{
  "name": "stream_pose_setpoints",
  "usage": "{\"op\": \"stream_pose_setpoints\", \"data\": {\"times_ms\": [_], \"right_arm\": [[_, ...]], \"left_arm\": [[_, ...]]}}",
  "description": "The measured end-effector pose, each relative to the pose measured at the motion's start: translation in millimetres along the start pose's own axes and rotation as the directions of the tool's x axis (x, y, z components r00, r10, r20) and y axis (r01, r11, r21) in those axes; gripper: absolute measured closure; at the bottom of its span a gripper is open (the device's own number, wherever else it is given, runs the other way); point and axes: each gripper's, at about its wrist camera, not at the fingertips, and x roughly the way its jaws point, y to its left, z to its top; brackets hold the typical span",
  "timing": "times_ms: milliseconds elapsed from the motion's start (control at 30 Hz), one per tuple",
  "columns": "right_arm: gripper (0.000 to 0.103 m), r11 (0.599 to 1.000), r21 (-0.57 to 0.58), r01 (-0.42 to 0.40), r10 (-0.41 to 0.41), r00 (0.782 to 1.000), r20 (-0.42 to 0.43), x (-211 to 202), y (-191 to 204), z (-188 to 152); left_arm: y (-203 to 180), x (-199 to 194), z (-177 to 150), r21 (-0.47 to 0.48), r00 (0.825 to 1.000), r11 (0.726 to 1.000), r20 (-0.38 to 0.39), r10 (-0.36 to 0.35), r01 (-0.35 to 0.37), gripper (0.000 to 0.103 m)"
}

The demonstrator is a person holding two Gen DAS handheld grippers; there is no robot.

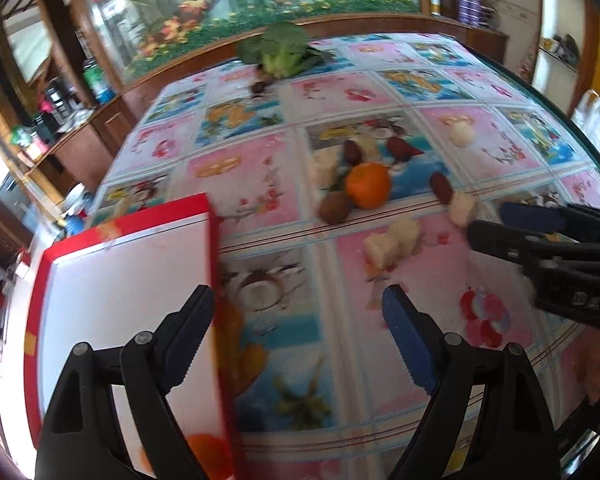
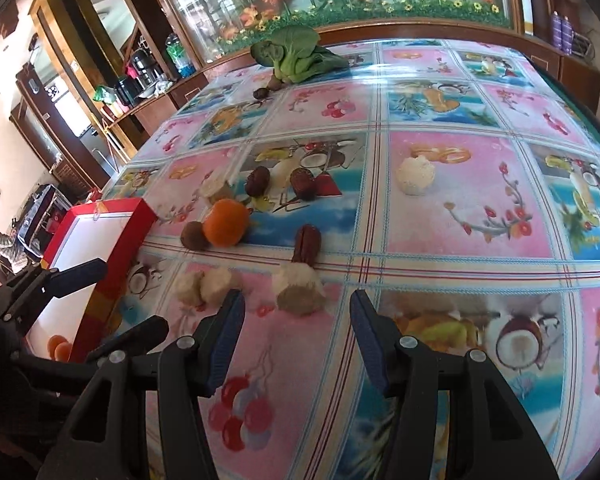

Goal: Organize fruits
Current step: 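Grasp a beige cube with the left tool while the right tool grasps another beige cube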

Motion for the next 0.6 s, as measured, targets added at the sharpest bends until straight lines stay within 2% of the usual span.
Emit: {"op": "stream_pose_setpoints", "data": {"times_ms": [133,233,367,400,533,600], "right_arm": [[0.053,1.000,0.001,-0.004,0.004,1.000,0.013,3,-2,4],[0.058,1.000,-0.011,-0.002,0.002,1.000,0.020,5,-2,6],[0.062,1.000,-0.018,-0.019,0.019,1.000,0.020,6,-1,7],[0.066,1.000,-0.022,-0.018,0.018,1.000,0.019,7,-1,7],[0.075,0.999,-0.038,-0.018,0.019,1.000,0.014,8,1,6],[0.075,0.999,-0.041,-0.017,0.018,1.000,0.017,8,2,6]], "left_arm": [[-7,7,9,0.011,0.999,0.999,-0.008,-0.046,0.046,0.018],[-10,13,16,0.022,0.998,0.998,-0.015,-0.059,0.059,0.023],[-14,26,22,0.031,0.996,0.996,-0.041,-0.085,0.086,0.035],[-15,29,23,0.031,0.994,0.995,-0.049,-0.095,0.096,0.038],[-17,38,21,0.026,0.990,0.993,-0.075,-0.116,0.118,0.045],[-17,40,22,0.020,0.989,0.992,-0.071,-0.127,0.129,0.046]]}}
